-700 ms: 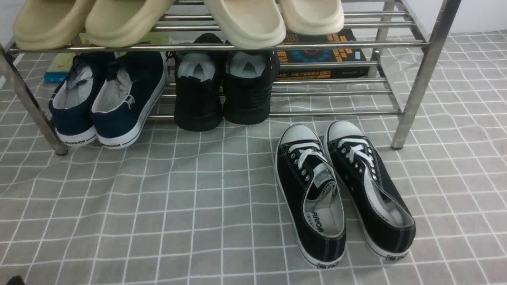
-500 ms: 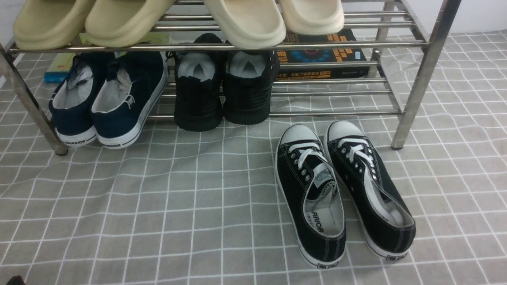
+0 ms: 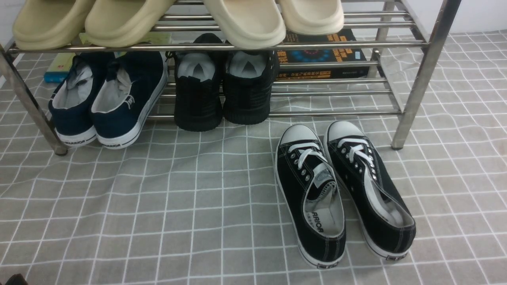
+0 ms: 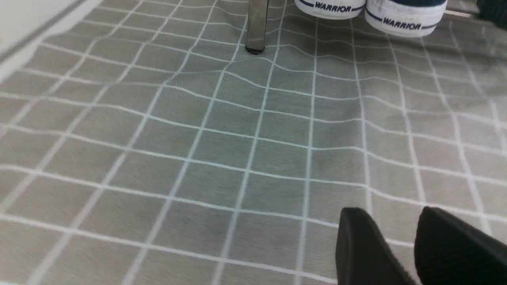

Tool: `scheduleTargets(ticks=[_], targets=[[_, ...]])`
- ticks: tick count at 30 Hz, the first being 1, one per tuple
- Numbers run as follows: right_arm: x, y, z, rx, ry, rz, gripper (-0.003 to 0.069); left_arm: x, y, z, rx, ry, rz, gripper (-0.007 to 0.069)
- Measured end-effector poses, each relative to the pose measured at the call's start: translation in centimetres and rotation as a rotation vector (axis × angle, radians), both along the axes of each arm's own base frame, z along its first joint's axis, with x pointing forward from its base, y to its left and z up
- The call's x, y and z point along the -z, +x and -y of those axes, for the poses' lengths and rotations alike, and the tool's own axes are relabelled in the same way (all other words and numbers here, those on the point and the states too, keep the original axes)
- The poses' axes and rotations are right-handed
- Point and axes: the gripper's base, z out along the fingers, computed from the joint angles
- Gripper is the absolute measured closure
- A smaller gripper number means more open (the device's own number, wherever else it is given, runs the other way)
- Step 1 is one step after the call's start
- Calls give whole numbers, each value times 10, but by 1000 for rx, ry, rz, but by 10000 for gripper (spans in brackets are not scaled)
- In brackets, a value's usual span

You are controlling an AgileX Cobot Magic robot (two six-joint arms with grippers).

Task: Take the shoes off the shelf with your hand from the grey coffee tablecloth.
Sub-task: 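Grasp the leftmost shoe on the bottom shelf of the shoe rack with the left gripper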

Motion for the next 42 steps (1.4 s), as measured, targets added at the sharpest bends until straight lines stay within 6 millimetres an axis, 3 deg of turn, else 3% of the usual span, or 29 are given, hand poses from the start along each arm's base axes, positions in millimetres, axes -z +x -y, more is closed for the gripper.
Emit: scheduleTargets(ticks=[4, 5, 6, 7, 11, 13, 17, 20, 24, 28, 32, 33, 34, 35, 37, 38, 39, 41, 42], targets=[[0, 0, 0, 0, 0, 0, 461, -1, 0, 8, -65, -514, 21, 384], [0, 0, 0, 0, 0, 0, 459, -1, 0, 11, -94, -738, 20, 384], [0, 0, 0, 0, 0, 0, 459, -1, 1, 12, -101, -808, 18, 384], [0, 0, 0, 0, 0, 0, 457, -2, 1, 14, -131, -992, 12, 384], [0, 0, 0, 0, 0, 0, 451, -4, 1, 16, -168, -1199, 14, 384], [0, 0, 0, 0, 0, 0, 449, -5, 1, 15, -167, -1191, 36, 384], [0, 0, 0, 0, 0, 0, 448, -13, 3, 7, -128, -934, 167, 384], [0, 0, 0, 0, 0, 0, 446, -15, 4, 5, -113, -846, 201, 393], [0, 0, 0, 0, 0, 0, 442, -22, 3, 5, -111, -803, 189, 462], [0, 0, 0, 4, 13, -1, 438, -54, 16, 3, -137, -679, 95, 599], [0, 0, 0, 4, 14, -1, 432, -78, 48, 0, -188, -587, -79, 623], [0, 0, 0, 4, 14, -1, 431, -77, 52, 0, -195, -583, -103, 623], [0, 0, 0, 5, 15, -1, 428, -85, 71, -1, -211, -563, -161, 618], [0, 0, 0, 5, 15, -1, 427, -83, 73, -1, -215, -562, -175, 617], [0, 0, 0, 5, 15, -1, 424, -91, 109, -3, -229, -535, -238, 582], [0, 0, 0, 5, 15, -1, 424, -91, 111, -4, -228, -532, -239, 574], [0, 0, 0, 5, 15, -1, 423, -95, 131, -4, -224, -523, -240, 543], [0, 0, 0, 5, 15, -1, 422, -99, 148, -5, -219, -519, -234, 496], [0, 0, 0, 5, 15, -1, 421, -105, 172, -6, -215, -518, -226, 430]])
